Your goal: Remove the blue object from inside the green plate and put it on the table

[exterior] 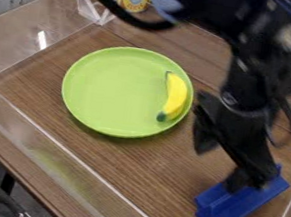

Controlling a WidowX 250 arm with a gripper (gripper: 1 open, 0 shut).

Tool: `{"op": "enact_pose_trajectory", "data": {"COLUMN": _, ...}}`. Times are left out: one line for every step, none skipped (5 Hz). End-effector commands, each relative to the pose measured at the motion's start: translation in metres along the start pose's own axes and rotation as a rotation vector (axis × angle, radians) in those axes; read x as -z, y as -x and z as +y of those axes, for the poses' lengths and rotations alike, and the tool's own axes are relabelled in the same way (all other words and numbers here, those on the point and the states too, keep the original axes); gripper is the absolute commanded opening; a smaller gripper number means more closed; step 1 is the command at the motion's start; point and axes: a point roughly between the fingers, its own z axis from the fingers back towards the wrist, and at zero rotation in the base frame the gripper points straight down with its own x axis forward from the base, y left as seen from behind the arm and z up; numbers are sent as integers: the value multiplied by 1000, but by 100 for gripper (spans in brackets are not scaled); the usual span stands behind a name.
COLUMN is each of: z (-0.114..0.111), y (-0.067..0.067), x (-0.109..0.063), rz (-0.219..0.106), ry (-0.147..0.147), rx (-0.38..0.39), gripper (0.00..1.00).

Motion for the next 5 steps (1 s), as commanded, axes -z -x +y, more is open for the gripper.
{"op": "enact_pose_trajectory", "data": {"z": -2, "y": 2, "x": 0, "rz": -35, "ry": -3, "rx": 12, "gripper": 100}}
{"op": "enact_pose_trajectory", "data": {"z": 3, "y": 11, "x": 3, "rz": -48, "ry": 6, "rx": 23, "gripper": 100}}
{"op": "enact_pose_trajectory", "data": {"z": 6, "y": 18, "x": 11, "rz": -52, "ry": 9, "rx": 13, "gripper": 100}}
{"op": "enact_pose_trajectory", "data": {"z": 9, "y": 25, "x": 18, "rz": -54, "ry": 8, "rx": 3, "gripper": 100}}
{"op": "enact_pose_trajectory", "data": {"z": 6, "y": 14, "x": 24, "rz": -58, "ry": 13, "rx": 28, "gripper": 100}}
